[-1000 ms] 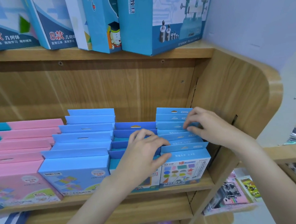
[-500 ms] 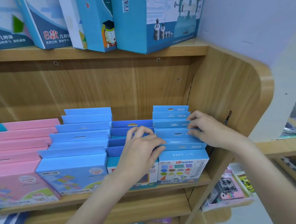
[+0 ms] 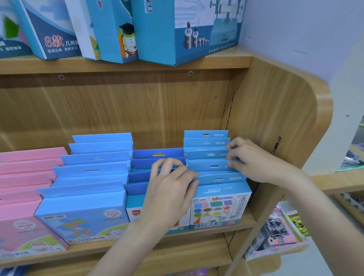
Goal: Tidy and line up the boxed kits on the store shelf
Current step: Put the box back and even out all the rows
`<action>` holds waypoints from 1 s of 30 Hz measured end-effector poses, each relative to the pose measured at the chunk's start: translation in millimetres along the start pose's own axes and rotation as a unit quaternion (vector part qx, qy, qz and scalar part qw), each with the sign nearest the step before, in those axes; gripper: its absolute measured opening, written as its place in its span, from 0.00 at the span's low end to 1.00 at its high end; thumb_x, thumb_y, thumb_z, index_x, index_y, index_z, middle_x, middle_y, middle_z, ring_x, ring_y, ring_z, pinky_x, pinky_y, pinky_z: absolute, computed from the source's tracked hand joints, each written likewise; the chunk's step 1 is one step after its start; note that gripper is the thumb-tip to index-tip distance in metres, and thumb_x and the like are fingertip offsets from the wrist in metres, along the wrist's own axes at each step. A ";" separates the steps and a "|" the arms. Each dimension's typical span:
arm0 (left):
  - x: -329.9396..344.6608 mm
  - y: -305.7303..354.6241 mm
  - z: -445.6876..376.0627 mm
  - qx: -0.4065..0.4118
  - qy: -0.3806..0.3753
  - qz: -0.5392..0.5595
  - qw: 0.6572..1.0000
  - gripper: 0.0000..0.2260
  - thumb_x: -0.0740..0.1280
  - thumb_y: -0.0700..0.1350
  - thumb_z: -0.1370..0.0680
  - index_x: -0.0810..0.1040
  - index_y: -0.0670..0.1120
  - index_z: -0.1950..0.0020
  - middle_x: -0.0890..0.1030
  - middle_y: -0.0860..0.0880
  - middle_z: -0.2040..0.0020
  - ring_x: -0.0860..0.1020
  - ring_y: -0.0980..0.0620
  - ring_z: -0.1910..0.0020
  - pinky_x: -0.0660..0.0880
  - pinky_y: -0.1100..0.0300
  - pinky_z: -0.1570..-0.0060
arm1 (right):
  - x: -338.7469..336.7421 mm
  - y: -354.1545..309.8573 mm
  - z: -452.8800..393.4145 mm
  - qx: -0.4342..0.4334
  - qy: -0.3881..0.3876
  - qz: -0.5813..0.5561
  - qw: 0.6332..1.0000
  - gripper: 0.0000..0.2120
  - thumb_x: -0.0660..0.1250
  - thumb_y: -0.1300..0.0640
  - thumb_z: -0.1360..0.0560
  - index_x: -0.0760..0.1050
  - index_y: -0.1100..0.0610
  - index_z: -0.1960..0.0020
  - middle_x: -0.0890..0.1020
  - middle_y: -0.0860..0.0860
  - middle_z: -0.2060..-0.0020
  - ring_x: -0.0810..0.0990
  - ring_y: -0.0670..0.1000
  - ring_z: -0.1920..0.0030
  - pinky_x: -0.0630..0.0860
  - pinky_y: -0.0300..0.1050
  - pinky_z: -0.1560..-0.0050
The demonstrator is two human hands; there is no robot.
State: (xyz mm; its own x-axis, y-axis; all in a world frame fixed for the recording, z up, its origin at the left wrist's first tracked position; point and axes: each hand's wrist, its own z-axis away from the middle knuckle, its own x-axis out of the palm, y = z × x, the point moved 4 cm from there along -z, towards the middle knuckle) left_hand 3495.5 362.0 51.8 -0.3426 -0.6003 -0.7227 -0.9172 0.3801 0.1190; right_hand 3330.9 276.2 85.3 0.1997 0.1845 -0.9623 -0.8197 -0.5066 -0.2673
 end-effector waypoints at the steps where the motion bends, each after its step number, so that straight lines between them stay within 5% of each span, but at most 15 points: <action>1: 0.2 -0.2 0.0 0.001 0.000 0.004 1.000 0.11 0.60 0.48 0.25 0.81 0.47 0.58 0.79 0.54 0.61 0.70 0.52 0.52 0.63 0.55 0.45 | -0.6 0.1 0.1 -0.003 -0.004 0.000 1.000 0.10 0.59 0.56 0.21 0.77 0.59 0.47 0.66 0.50 0.36 0.65 0.48 0.43 0.59 0.36 0.47; 6: 0.7 -3.6 0.1 -0.007 -0.022 0.026 0.999 0.10 0.60 0.47 0.26 0.79 0.47 0.54 0.77 0.50 0.50 0.70 0.50 0.48 0.63 0.60 0.48 | -2.8 -4.5 1.3 -0.037 -0.001 -0.049 0.998 0.07 0.62 0.52 0.23 0.77 0.53 0.50 0.71 0.49 0.37 0.66 0.43 0.48 0.59 0.35 0.50; 11: -0.4 -4.7 2.6 0.005 -0.049 0.008 0.999 0.10 0.59 0.47 0.25 0.79 0.46 0.55 0.78 0.52 0.54 0.71 0.53 0.50 0.65 0.61 0.51 | -16.1 -10.9 -10.3 -0.038 0.151 -0.074 0.985 0.05 0.64 0.57 0.24 0.77 0.54 0.50 0.74 0.47 0.48 0.71 0.45 0.49 0.65 0.38 0.48; 16: -5.3 -8.2 5.4 0.017 -0.018 0.014 1.000 0.09 0.61 0.46 0.25 0.80 0.45 0.56 0.79 0.52 0.55 0.72 0.51 0.51 0.66 0.59 0.49 | -9.5 -23.2 -30.3 -0.023 0.088 -0.027 0.995 0.05 0.66 0.61 0.26 0.77 0.53 0.51 0.76 0.44 0.61 0.74 0.47 0.57 0.73 0.41 0.54; 23: -9.0 -17.7 10.5 0.006 -0.006 -0.003 1.000 0.09 0.61 0.47 0.25 0.80 0.46 0.56 0.79 0.52 0.55 0.72 0.52 0.52 0.65 0.59 0.49 | -5.7 -21.8 -29.8 -0.006 0.072 -0.027 0.997 0.07 0.64 0.61 0.24 0.77 0.55 0.48 0.78 0.48 0.53 0.73 0.47 0.55 0.68 0.39 0.56; 30: -12.7 -17.4 12.6 0.001 0.001 0.007 1.000 0.09 0.60 0.47 0.24 0.79 0.46 0.55 0.78 0.51 0.54 0.72 0.52 0.52 0.64 0.59 0.48 | -9.5 -22.4 -26.7 -0.007 0.058 -0.047 0.997 0.04 0.65 0.59 0.25 0.76 0.52 0.52 0.77 0.46 0.56 0.75 0.46 0.55 0.70 0.36 0.58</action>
State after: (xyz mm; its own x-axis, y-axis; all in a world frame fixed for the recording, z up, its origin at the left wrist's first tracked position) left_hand 3518.3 371.9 50.4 -0.3562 -0.5964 -0.7193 -0.9118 0.3902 0.1280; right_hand 3361.7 263.3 99.1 0.3367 0.1334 -0.9321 -0.7868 -0.5039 -0.3563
